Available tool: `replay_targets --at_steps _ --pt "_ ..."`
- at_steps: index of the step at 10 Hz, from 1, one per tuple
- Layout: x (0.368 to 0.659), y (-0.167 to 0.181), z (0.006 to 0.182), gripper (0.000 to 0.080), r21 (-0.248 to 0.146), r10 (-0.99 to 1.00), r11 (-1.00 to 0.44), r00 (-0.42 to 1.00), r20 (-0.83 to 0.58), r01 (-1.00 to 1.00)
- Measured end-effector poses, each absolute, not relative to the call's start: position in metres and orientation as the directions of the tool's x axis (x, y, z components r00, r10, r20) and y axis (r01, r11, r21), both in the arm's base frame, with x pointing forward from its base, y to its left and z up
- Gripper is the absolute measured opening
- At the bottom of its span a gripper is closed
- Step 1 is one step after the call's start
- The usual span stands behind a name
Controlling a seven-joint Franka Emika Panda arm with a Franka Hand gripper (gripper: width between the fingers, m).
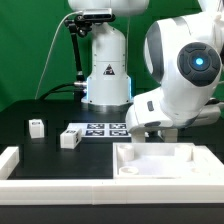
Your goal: Assemble one leg
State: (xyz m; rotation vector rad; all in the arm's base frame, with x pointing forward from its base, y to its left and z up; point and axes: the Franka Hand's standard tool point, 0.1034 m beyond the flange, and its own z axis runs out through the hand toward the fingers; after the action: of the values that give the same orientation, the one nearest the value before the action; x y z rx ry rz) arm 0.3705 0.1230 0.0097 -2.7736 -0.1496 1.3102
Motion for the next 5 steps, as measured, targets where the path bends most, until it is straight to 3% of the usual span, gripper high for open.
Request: replay_targets --at_steps 2,3,5 --pt "0.3702 0.1238 0.0097 0.0377 -0.105 0.119 -0.993 0.631 -0.766 0.06" --pt "0.37 0.1238 0.01 0.0288 -0.105 0.12 -0.993 0.63 -0.767 0.06" --pt "0.37 0.1238 0.01 0.0288 -0.105 0.12 -0.993 0.63 -0.767 0.06"
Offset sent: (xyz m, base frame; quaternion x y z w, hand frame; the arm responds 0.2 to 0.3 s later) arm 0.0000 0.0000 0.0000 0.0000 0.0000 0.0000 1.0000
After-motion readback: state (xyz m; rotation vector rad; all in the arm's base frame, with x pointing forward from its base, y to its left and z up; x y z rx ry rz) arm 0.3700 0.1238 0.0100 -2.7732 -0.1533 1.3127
